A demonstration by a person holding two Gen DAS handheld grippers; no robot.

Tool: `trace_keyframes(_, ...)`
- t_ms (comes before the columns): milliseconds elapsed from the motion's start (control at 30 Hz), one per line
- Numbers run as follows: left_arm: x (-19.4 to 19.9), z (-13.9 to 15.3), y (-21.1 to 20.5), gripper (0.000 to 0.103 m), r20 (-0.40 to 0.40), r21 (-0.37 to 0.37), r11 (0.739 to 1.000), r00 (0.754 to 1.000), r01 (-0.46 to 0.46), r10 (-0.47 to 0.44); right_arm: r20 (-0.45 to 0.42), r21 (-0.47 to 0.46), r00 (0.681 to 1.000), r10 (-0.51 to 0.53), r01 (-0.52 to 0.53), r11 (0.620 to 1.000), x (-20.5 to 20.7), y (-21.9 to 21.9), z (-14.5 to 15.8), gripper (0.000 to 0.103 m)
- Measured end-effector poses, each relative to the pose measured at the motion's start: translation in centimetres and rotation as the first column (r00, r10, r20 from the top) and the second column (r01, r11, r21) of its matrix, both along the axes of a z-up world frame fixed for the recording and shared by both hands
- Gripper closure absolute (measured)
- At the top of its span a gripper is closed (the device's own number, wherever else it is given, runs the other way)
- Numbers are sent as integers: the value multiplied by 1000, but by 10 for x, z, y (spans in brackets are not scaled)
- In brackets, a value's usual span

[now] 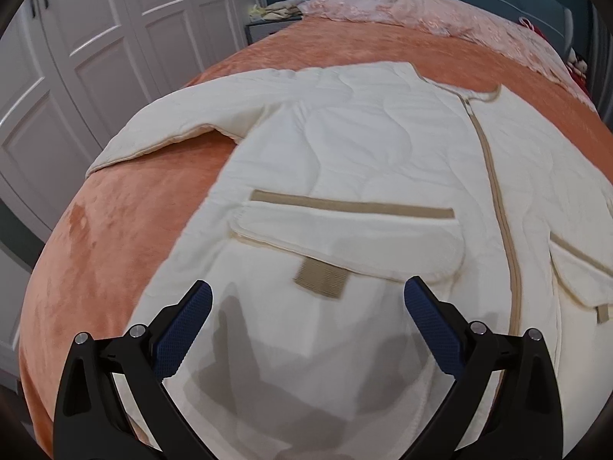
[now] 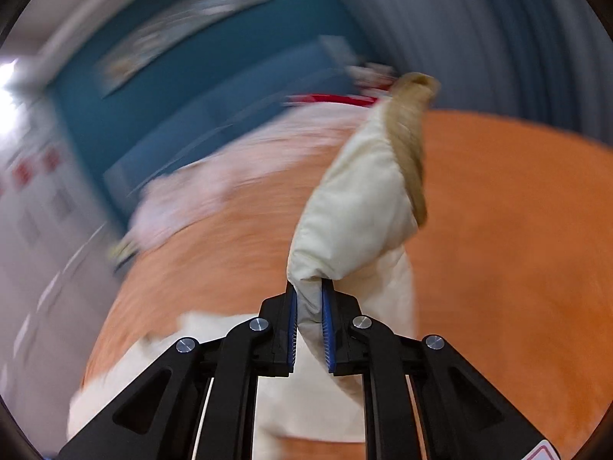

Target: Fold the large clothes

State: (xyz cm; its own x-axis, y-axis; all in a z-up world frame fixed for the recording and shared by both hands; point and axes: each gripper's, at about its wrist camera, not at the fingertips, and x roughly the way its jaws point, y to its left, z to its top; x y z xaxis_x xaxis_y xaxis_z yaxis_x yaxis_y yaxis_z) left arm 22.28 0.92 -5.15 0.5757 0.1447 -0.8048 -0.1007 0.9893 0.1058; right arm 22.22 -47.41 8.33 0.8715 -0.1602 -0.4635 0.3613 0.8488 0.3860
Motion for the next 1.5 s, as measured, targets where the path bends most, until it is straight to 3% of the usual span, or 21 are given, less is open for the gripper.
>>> trace_keyframes(100, -2, 4, 11, 5, 3, -16, 1000, 1000, -19, 19, 18, -62, 985, 171, -170, 984, 28, 69, 21, 92)
trace_keyframes(267, -6, 6, 35, 5, 5, -37, 998, 999, -43, 43, -30, -105, 913, 407, -408, 907, 69, 190, 20, 92)
trace_keyframes(433, -9, 5, 61, 5, 1, -60, 996, 998, -66, 67, -124, -83, 824, 554, -564, 821, 94, 280, -13, 92)
trace_keyframes(633, -7, 2, 91, 5, -8, -147, 986, 997, -80, 80, -289, -72, 730, 619, -661, 747, 87, 359, -80, 91)
trace_keyframes(733, -4, 5, 99, 5, -1, -216, 974, 998, -69, 70, -376, -55, 689, 620, -684, 727, 85, 378, -116, 83)
trace_keyframes(833, 3, 10, 102, 5, 9, -286, 957, 999, -44, 49, -422, -74, 655, 627, -714, 696, 79, 393, -138, 65)
trace_keyframes(900, 10, 16, 99, 5, 19, -338, 941, 999, -21, 29, -407, -77, 646, 645, -728, 681, 67, 394, -136, 50)
trace_keyframes(967, 18, 21, 92, 5, 29, -386, 923, 1000, 8, 3, -363, -68, 654, 664, -729, 682, 47, 386, -127, 38)
trace_keyframes(1067, 34, 21, 76, 5, 20, -454, 890, 999, 46, -41, -322, -49, 679, 660, -708, 704, 20, 359, -116, 38)
trace_keyframes(1200, 58, 13, 48, 5, -19, -546, 835, 996, 63, -87, -285, 43, 777, 562, -575, 817, -5, 290, -113, 38)
trace_keyframes(1267, 71, 8, 32, 5, -33, -585, 808, 993, 70, -110, -280, 121, 841, 463, -448, 886, -13, 234, -118, 38)
trace_keyframes(1333, 81, 2, 20, 5, -57, -608, 791, 991, 63, -122, -282, 192, 897, 341, -296, 936, -18, 179, -125, 37)
trace_keyframes(1367, 86, -2, 15, 6, -75, -620, 783, 990, 50, -123, -270, 229, 915, 301, -242, 943, -19, 158, -127, 37)
trace_keyframes(1467, 94, -9, 5, 25, -105, -617, 787, 988, 24, -112, -231, 338, 953, 198, -112, 934, -15, 105, -135, 37)
trace_keyframes(1500, 95, -10, 3, 41, -108, -609, 793, 988, 22, -110, -228, 365, 958, 172, -80, 928, -12, 93, -138, 37)
